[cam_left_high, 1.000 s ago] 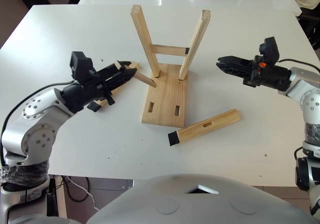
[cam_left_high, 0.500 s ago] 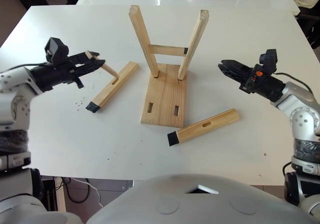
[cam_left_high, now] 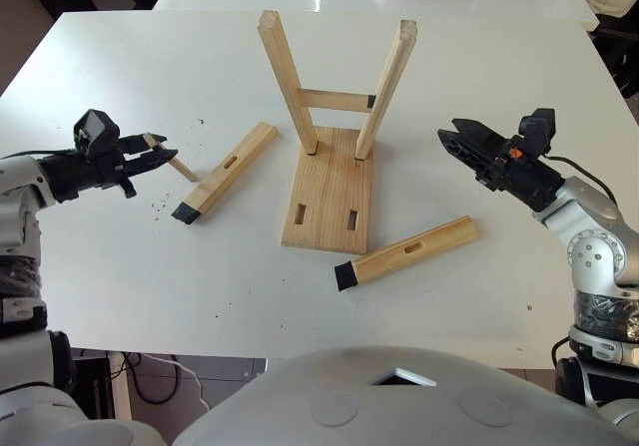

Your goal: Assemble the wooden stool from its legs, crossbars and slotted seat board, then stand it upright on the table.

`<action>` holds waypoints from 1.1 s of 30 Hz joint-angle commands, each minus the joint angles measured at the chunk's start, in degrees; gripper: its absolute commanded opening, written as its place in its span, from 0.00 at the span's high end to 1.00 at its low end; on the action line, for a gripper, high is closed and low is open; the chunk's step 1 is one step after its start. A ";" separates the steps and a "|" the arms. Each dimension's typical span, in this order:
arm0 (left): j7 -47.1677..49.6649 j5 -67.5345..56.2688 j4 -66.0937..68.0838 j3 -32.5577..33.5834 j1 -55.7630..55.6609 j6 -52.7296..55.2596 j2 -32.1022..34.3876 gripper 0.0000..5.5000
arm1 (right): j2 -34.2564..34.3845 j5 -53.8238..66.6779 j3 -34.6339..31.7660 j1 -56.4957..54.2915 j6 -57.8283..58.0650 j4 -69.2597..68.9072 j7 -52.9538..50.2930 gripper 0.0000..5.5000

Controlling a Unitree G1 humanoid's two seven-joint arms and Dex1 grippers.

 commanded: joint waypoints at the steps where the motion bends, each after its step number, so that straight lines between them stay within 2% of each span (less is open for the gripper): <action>1: -1.03 -2.49 -11.30 0.11 10.35 6.77 -0.34 0.76 | -0.52 0.73 -1.56 -1.05 0.38 0.58 -0.96 0.56; 5: -1.25 -6.12 -20.20 1.41 14.19 11.62 0.63 0.76 | 0.57 1.48 -2.74 1.39 -0.01 -1.49 -2.46 0.56; 10: 1.33 -11.70 -31.81 -1.21 14.69 17.90 -2.91 0.76 | 1.97 1.45 -2.93 2.21 -0.33 -2.22 -4.36 0.56; 13: 2.98 -11.22 -31.40 -1.41 12.21 18.11 -4.23 0.76 | 1.46 1.34 -2.72 1.56 0.18 -1.78 -4.05 0.56; 20: -0.78 -6.76 -24.13 0.21 1.05 11.95 -0.32 0.76 | -0.16 1.05 -2.62 0.88 0.47 0.02 -2.47 0.56; 24: -2.95 -5.71 -19.29 -2.35 -6.10 9.02 -2.79 0.76 | 0.04 0.39 -1.06 -1.05 0.27 1.83 -1.87 0.56; 33: -2.61 -1.50 -15.16 -5.20 -2.91 2.97 -6.96 0.76 | -2.70 -0.32 0.19 -6.57 0.82 6.95 1.10 0.56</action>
